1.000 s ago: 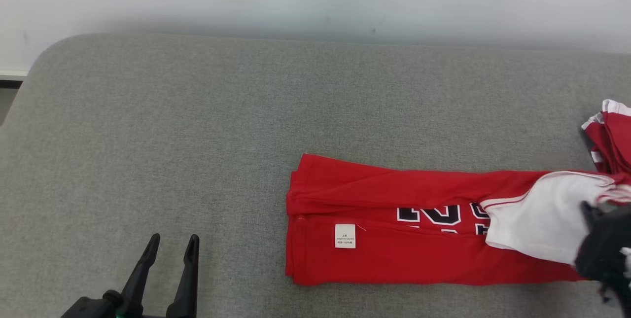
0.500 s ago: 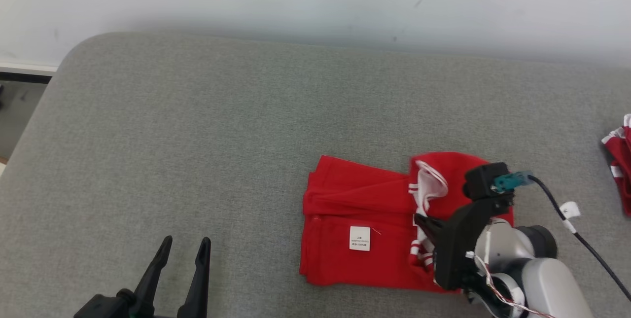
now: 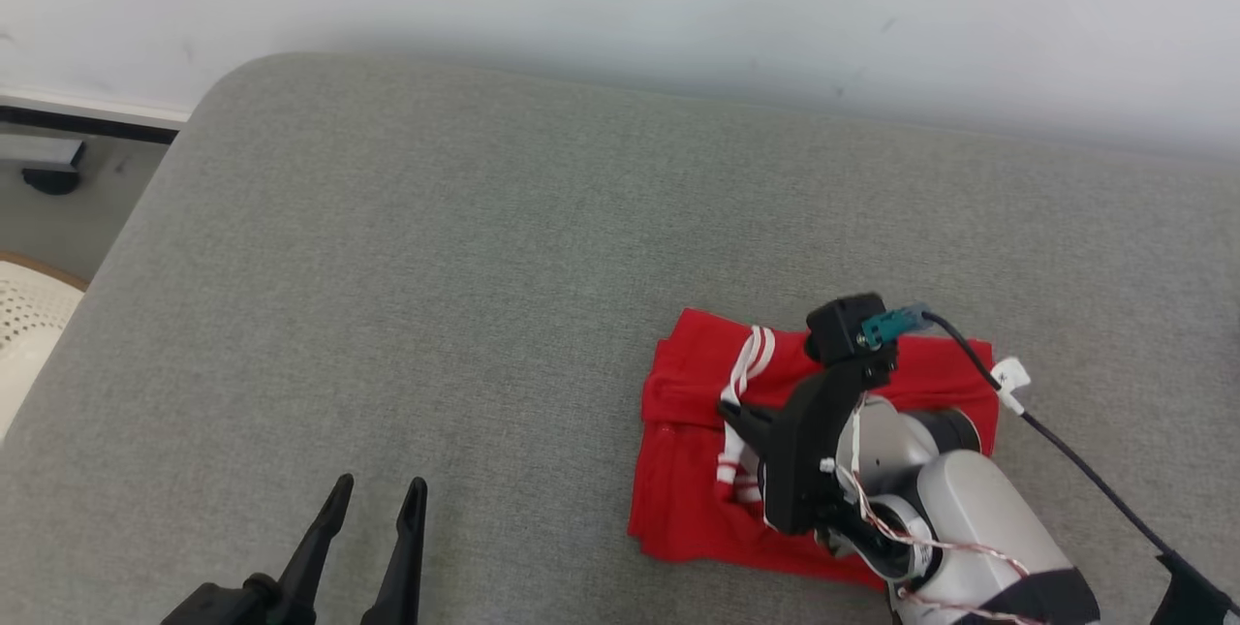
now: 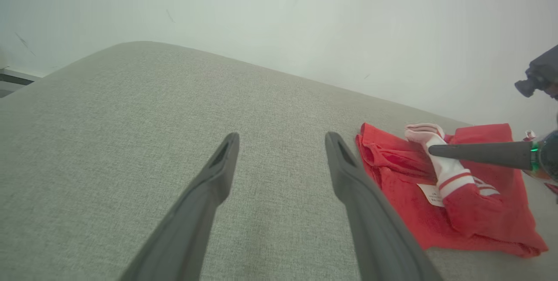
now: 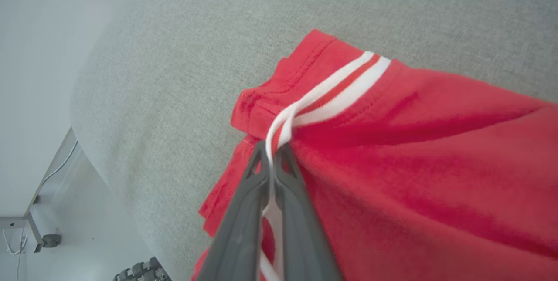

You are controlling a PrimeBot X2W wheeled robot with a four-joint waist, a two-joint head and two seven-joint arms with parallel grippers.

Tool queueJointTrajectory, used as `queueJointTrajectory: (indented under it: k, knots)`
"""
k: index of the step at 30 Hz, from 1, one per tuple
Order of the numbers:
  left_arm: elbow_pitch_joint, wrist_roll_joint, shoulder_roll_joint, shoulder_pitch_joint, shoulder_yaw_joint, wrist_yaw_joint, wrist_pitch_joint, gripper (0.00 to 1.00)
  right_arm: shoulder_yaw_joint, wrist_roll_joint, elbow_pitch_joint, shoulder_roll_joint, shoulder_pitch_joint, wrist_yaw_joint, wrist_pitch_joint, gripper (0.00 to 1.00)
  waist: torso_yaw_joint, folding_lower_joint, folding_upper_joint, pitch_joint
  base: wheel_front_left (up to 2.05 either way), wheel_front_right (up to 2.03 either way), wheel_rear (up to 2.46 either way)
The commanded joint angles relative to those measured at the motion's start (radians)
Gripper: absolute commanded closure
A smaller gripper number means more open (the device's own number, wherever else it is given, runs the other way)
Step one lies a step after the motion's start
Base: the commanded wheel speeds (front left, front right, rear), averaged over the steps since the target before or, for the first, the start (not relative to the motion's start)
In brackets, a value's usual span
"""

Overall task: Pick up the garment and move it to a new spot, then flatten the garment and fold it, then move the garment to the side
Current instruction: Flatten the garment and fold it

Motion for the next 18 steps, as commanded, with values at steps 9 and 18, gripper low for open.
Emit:
queueJointTrajectory:
  k: [9, 18]
  knots:
    - [0.010, -0.010, -0.006, -0.017, -0.008, 0.000, -0.009, 0.00, 0.047, 0.043, 0.075, -0.002, -0.082, -0.003, -0.129, 1.00, 0.043, 0.0000, -0.0001, 0.007, 0.00, 0.00, 0.00]
    - [0.010, -0.013, -0.004, -0.018, -0.007, 0.006, -0.017, 0.00, 0.022, -0.002, 0.083, -0.002, -0.088, -0.003, -0.216, 1.00, 0.046, 0.0000, -0.0001, 0.011, 0.00, 0.00, 0.00]
